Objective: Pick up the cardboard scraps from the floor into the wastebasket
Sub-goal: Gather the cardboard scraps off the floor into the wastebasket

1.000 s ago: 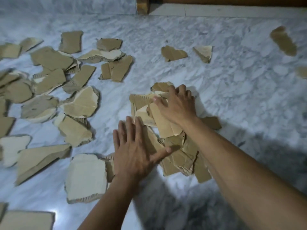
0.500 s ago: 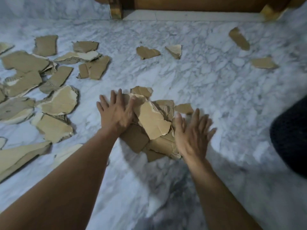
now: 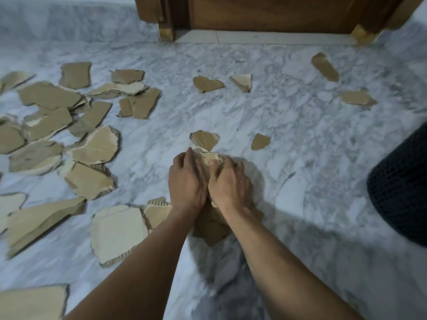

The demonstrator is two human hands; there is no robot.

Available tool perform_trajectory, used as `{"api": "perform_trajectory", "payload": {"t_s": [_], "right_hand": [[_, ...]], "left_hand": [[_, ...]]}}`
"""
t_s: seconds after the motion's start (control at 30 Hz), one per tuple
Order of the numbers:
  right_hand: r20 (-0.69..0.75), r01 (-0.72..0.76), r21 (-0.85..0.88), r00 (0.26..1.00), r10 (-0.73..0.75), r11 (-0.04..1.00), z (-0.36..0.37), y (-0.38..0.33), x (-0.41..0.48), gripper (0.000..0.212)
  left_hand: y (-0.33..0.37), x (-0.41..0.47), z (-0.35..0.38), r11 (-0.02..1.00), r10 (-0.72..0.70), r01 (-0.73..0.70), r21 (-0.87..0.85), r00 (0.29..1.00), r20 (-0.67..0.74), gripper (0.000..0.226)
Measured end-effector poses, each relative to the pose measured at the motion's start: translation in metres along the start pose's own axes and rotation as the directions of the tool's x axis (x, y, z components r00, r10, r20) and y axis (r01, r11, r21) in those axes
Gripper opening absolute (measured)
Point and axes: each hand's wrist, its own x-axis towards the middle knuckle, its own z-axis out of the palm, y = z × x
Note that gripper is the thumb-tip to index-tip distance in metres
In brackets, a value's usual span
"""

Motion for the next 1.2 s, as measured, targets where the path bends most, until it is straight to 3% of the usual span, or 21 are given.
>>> {"api": "perform_trajectory", "payload": {"t_s": [0.07,0.17,0.37,0.53,0.67,0.83,1.0,1.1,1.2], "right_hand": [[-0.019,0.013,0.096,1.0,-0.011,0.995,-0.004,0.001,0.0,0.05],[-0.045,-0.005,0.339,0.999,0.021,0.941,-0.011,0.004,0.0,0.037],[-0.168,0.08,0.529,0.986,0.012,0.845,-0.057,0.019,-0.008,0.023],[-0.374,0.179,0.487,0.927,0.019,0.855,-0.143,0.031,0.002,0.024],[-0.465,0.16,0.337,0.885,0.016,0.928,-0.251,0.041,0.013,0.025],[-0.638,0.112,0.135,0.77,0.0,0.985,-0.392,0.076,0.021,0.028],[-0.64,-0.029,0.189,0.755,0.145,0.982,-0.457,0.146,0.011,0.039],[-0.567,-0.091,0.259,0.791,0.228,0.962,-0.458,0.19,0.004,0.038],[-0.466,-0.094,0.443,0.826,0.318,0.891,-0.454,0.22,-0.003,0.039]], "left_hand": [[-0.001,-0.001,-0.003,0.998,-0.023,0.022,-0.057,1.0,-0.008,0.078],[0.0,0.0,-0.005,0.981,-0.065,0.056,-0.186,0.997,-0.041,0.05],[0.039,-0.008,-0.022,0.873,0.023,-0.056,-0.485,0.997,-0.074,0.049],[0.125,0.006,-0.036,0.789,0.153,-0.225,-0.572,0.973,-0.171,0.046],[0.222,0.02,-0.047,0.667,0.24,-0.297,-0.684,0.954,-0.181,0.046],[0.361,0.018,-0.06,0.529,0.358,-0.329,-0.782,0.922,-0.146,0.053],[0.448,-0.001,-0.04,0.592,0.535,-0.392,-0.704,0.845,-0.021,0.05],[0.472,-0.015,-0.009,0.688,0.534,-0.314,-0.654,0.83,0.163,0.04],[0.471,-0.021,0.016,0.756,0.539,-0.275,-0.594,0.776,0.327,0.025]]}}
